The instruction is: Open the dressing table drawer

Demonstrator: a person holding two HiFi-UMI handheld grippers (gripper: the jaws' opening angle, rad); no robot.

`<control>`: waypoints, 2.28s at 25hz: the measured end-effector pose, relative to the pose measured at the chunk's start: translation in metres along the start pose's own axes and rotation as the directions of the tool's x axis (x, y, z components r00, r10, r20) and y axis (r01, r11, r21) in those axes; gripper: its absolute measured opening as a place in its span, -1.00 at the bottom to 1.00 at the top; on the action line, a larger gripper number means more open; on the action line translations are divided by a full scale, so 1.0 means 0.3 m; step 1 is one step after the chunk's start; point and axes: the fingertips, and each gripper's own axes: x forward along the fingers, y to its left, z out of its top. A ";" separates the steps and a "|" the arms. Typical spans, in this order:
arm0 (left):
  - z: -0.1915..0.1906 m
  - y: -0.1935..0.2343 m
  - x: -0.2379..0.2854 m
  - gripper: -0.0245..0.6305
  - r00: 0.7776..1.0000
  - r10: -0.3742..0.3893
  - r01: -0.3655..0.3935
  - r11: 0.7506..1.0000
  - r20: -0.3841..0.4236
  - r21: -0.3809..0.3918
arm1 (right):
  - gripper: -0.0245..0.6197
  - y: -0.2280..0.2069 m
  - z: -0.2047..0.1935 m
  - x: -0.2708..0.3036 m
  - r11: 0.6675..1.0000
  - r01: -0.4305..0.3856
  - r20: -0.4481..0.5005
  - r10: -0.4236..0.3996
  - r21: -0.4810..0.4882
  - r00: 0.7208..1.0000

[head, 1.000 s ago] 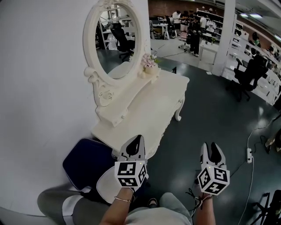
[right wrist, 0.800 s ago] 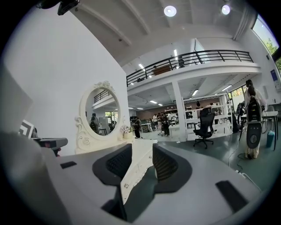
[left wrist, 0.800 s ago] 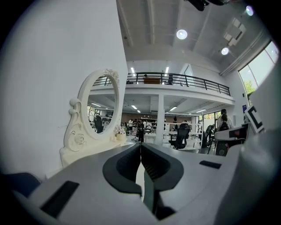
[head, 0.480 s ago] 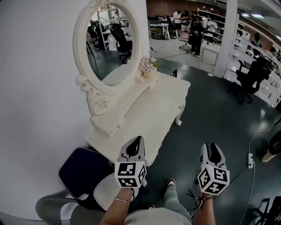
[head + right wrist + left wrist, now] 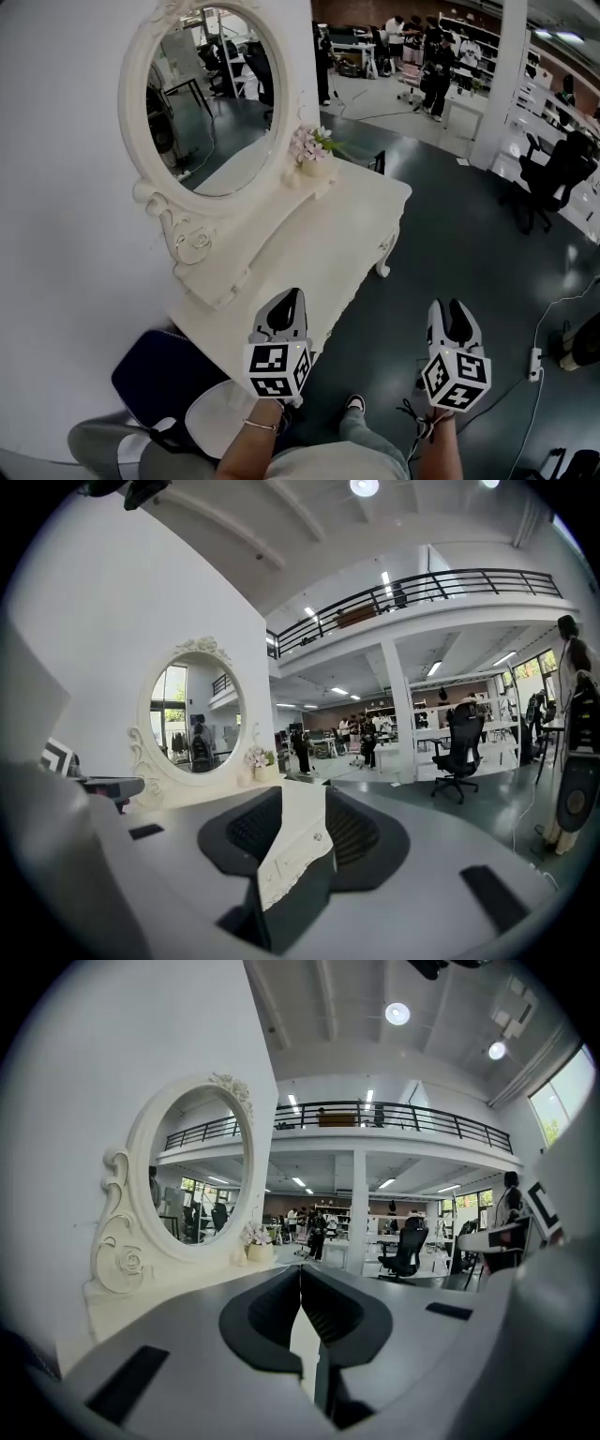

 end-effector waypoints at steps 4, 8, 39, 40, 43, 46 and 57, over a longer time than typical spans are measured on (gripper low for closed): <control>0.016 -0.030 0.127 -0.87 1.000 0.020 -0.020 1.000 -0.003 -0.003 | -0.45 -0.074 0.034 0.123 1.000 -0.018 -0.008 0.018 -0.003 1.000; 0.022 -0.052 0.245 -0.87 0.999 0.038 -0.038 0.999 -0.004 -0.009 | -0.45 -0.136 0.055 0.243 0.999 -0.036 -0.017 0.036 -0.009 0.999; 0.009 -0.002 0.830 -0.87 0.994 0.107 -0.108 0.993 -0.023 -0.050 | -0.44 -0.338 0.101 0.835 0.996 -0.074 -0.062 0.071 -0.041 0.996; 0.015 0.010 0.858 -0.87 0.994 0.111 -0.112 0.992 -0.023 -0.052 | -0.44 -0.338 0.107 0.865 0.996 -0.077 -0.064 0.074 -0.043 0.995; 0.043 0.037 0.955 -0.87 0.993 0.117 -0.118 0.991 -0.021 -0.060 | -0.44 -0.340 0.147 0.970 0.995 -0.087 -0.064 0.084 -0.049 0.994; 0.059 0.065 1.043 -0.87 0.991 0.132 -0.133 0.989 -0.017 -0.072 | -0.43 -0.335 0.189 1.089 0.992 -0.111 -0.067 0.107 -0.063 0.992; 0.022 0.296 1.294 -0.87 0.967 0.254 -0.256 0.952 -0.035 -0.168 | -0.42 -0.231 0.266 1.499 0.963 -0.222 -0.122 0.205 -0.150 0.971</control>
